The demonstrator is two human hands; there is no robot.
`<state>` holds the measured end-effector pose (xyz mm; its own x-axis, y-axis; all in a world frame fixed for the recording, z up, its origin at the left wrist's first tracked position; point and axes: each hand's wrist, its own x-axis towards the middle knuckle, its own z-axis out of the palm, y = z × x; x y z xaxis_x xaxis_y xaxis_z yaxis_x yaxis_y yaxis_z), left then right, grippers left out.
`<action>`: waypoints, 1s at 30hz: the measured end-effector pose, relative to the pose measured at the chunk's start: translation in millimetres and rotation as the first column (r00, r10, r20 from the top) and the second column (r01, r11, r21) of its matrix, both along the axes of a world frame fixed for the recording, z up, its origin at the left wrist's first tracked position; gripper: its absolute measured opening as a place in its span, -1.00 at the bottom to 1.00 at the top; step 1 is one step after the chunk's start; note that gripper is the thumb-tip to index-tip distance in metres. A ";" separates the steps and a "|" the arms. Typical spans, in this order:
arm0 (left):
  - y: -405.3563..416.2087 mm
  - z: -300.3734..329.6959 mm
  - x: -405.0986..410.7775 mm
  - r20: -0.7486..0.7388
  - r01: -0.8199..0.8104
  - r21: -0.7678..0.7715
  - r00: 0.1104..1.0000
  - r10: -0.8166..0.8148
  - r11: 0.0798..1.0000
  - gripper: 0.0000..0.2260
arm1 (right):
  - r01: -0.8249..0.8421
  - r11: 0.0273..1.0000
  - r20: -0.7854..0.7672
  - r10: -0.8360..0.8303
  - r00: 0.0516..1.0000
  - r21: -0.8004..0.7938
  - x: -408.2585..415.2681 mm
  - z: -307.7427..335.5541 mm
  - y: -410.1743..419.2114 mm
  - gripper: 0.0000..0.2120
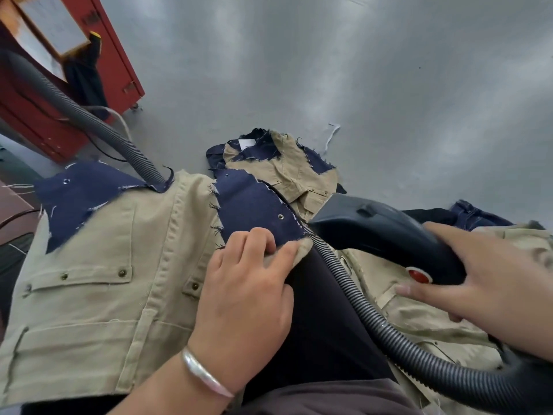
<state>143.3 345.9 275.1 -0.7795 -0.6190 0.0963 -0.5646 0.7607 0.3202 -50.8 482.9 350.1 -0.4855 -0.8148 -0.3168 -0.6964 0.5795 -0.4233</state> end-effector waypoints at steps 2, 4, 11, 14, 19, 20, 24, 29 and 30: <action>-0.2 -1.0 2.3 -0.017 0.006 -0.002 1.000 -0.006 1.000 -0.58 | -0.040 0.998 0.003 0.040 0.999 0.052 0.9 -8.6 -8.3 -0.70; -0.8 -2.2 3.8 -0.024 0.006 -0.012 1.000 -0.007 1.000 -0.59 | -0.062 0.995 0.008 0.062 0.998 0.083 0.4 -16.3 -20.1 -0.72; -0.3 -5.1 6.4 -0.070 0.031 -0.011 0.997 -0.032 0.999 -0.65 | -0.014 1.000 -0.016 0.013 1.000 -0.019 -8.0 -24.8 -79.5 -0.72; -0.2 -7.1 9.9 -0.149 0.055 -0.004 0.987 -0.055 0.998 -0.66 | 0.034 0.991 -0.048 -0.041 0.998 -0.126 -19.6 -7.9 -72.3 -0.68; 0.1 -10.9 8.3 -0.207 0.060 -0.063 0.976 -0.072 0.996 -0.83 | 0.016 0.994 -0.070 -0.024 0.997 -0.111 -16.2 23.7 -32.8 -0.60; 0.2 -11.4 7.7 -0.217 0.060 -0.075 0.973 -0.075 0.995 -0.87 | 0.003 0.998 -0.078 -0.008 0.997 -0.065 -12.0 25.5 -27.3 -0.57; 0.6 -13.5 6.5 -0.233 0.057 -0.106 0.969 -0.080 0.993 -0.93 | -0.104 0.989 -0.096 0.115 0.989 0.109 4.3 18.2 -30.8 -0.60; -4.2 -16.0 6.2 -0.203 0.084 -0.073 0.974 -0.097 0.994 -0.91 | -0.186 0.972 -0.066 0.197 0.978 0.142 8.7 10.2 -78.5 -0.76; -5.0 -15.6 6.8 -0.198 0.089 -0.058 0.975 -0.099 0.994 -0.90 | -0.202 0.972 -0.065 0.211 0.975 0.122 7.8 10.6 -89.9 -0.76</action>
